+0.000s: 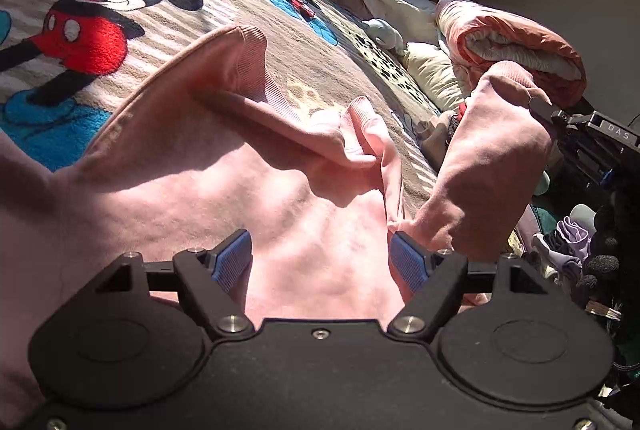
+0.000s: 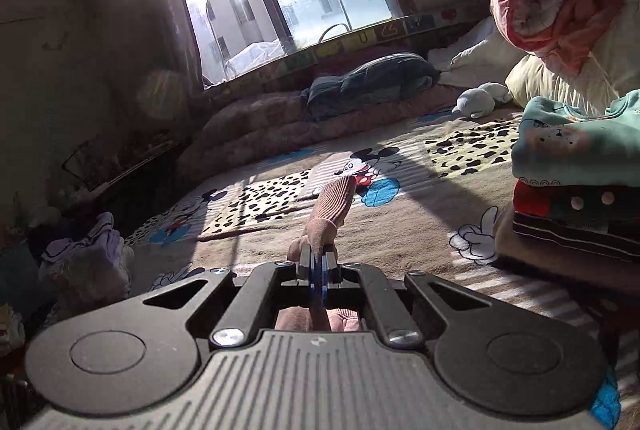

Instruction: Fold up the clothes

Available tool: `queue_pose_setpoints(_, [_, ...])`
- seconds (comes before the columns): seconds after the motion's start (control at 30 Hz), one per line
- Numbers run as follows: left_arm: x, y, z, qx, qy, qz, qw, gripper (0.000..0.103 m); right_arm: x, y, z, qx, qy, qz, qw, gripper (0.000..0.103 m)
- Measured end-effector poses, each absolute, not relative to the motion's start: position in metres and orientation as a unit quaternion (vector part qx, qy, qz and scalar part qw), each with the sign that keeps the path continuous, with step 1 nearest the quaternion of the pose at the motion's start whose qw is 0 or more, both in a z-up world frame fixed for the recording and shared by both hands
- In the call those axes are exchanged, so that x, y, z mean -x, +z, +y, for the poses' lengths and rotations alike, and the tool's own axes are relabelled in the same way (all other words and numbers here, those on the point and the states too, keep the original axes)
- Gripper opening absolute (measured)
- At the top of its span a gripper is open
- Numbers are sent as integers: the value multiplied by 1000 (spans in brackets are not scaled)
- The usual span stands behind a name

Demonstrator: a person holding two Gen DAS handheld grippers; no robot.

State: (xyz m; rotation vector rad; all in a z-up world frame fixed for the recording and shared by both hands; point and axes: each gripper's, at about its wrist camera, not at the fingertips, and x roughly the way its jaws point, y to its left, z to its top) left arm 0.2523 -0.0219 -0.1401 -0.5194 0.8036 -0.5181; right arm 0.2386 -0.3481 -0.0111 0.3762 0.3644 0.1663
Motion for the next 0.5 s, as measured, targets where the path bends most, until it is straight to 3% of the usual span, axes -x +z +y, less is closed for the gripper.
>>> queue_pose_setpoints(0.23, [-247, -139, -28, 222, -246, 376, 865, 76, -172, -17, -406, -233, 0, 146, 961, 5])
queue_pose_setpoints(0.5, [-235, -138, -42, 165, -249, 367, 881, 76, -124, -64, -471, -317, -88, 145, 933, 5])
